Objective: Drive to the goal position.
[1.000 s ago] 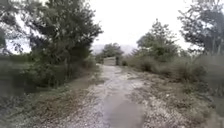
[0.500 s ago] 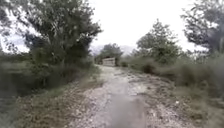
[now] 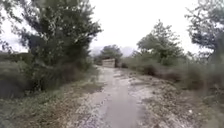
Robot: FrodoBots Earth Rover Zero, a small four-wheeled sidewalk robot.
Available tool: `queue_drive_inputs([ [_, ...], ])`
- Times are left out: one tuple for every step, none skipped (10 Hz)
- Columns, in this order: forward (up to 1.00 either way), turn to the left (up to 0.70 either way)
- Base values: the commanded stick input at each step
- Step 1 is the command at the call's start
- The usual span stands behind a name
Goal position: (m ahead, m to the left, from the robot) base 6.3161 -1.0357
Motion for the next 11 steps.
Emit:
queue_drive_inputs([
  [0.50,0.00],
  [0.50,0.00],
  [0.50,0.00],
  [0.50,0.00],
  [0.50,0.00],
  [0.50,-0.50],
  [0.50,-0.50],
  [0.50,-0.08],
  [0.50,-0.04],
  [0.50,0.00],
  [0.50,0.00],
])
